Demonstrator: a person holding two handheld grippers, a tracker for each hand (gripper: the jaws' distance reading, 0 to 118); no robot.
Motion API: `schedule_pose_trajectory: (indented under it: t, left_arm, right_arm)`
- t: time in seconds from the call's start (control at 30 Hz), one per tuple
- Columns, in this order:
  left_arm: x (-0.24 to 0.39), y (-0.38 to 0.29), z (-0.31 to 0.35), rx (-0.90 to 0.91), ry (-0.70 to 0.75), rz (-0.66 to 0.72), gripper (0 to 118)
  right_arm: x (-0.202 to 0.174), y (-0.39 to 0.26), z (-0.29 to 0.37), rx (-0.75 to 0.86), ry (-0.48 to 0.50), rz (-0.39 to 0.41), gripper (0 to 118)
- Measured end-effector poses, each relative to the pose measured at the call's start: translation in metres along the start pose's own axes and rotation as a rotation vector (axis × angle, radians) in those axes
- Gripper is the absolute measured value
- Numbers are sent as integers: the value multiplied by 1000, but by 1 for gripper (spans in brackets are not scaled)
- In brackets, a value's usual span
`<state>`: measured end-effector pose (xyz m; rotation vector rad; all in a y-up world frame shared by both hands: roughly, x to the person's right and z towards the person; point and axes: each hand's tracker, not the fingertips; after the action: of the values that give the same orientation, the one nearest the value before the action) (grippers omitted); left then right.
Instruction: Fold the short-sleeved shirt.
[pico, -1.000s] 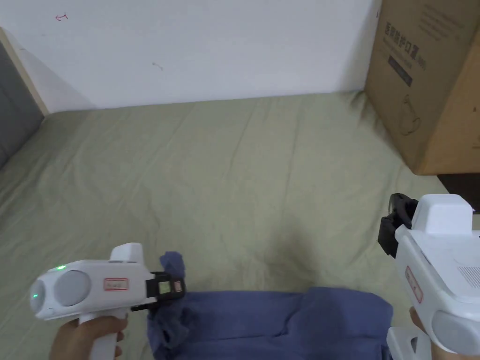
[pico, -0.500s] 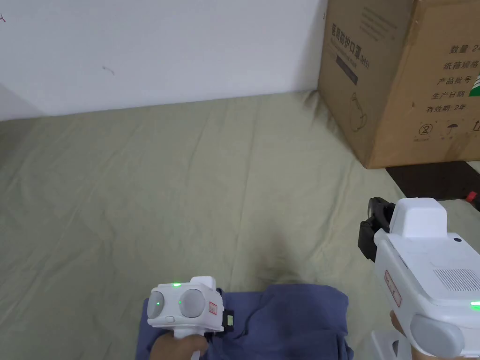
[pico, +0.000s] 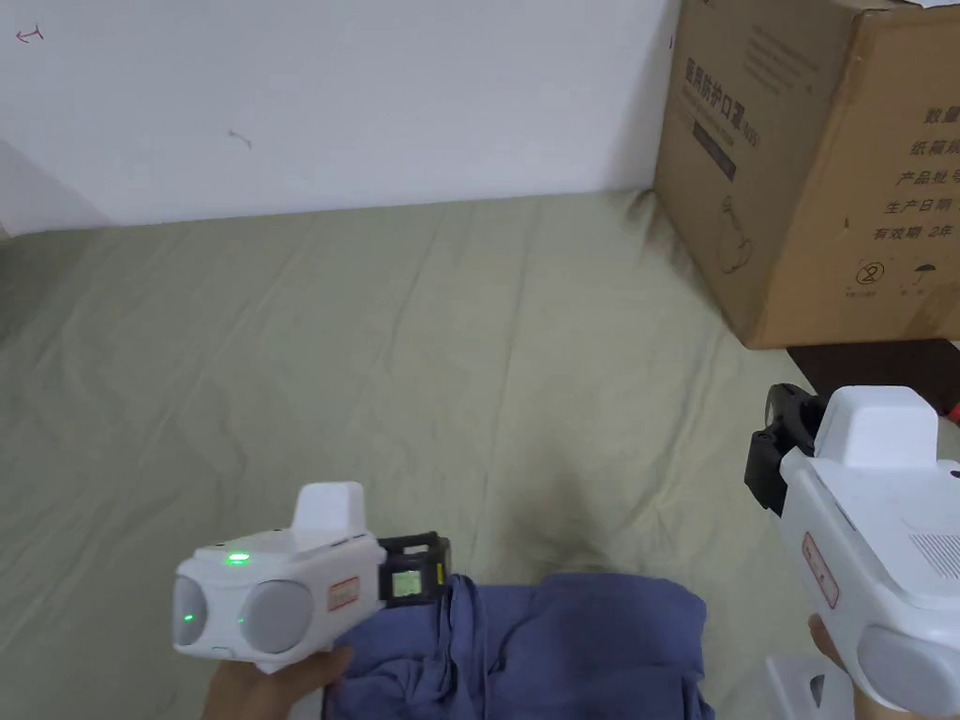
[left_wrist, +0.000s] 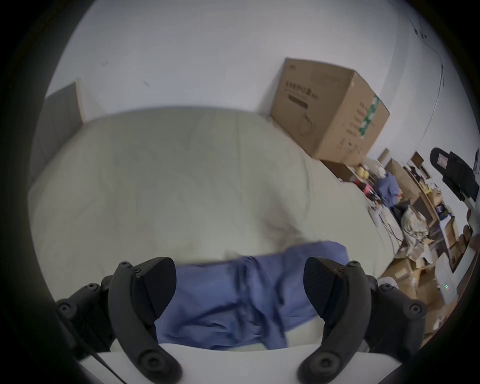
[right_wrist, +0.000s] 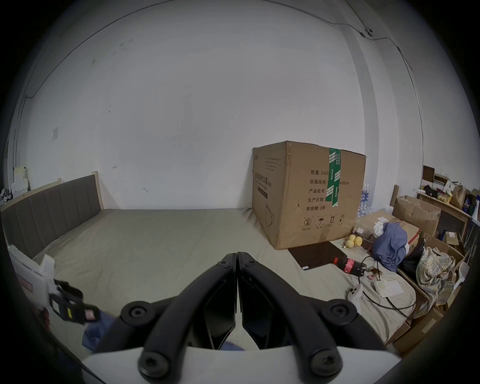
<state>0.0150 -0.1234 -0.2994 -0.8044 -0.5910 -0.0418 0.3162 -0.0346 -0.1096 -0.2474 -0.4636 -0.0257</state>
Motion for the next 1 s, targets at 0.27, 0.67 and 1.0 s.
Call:
schedule_pose_trajectory:
  t: [0.27,0.67,1.0]
  left_arm:
    - [-46,-25,4,114,146,11,4]
    - [-8,-92,-68,-107,-1,-43,0]
    - [67,-120,-102,-204,-69,-160,0]
  right_arm:
    - [-1,5,-1,13,-5,-7,0]
    - [5,0,-2,-3,-13,-6,0]
    - [19,-4,-2,-16,-44,-5,0]
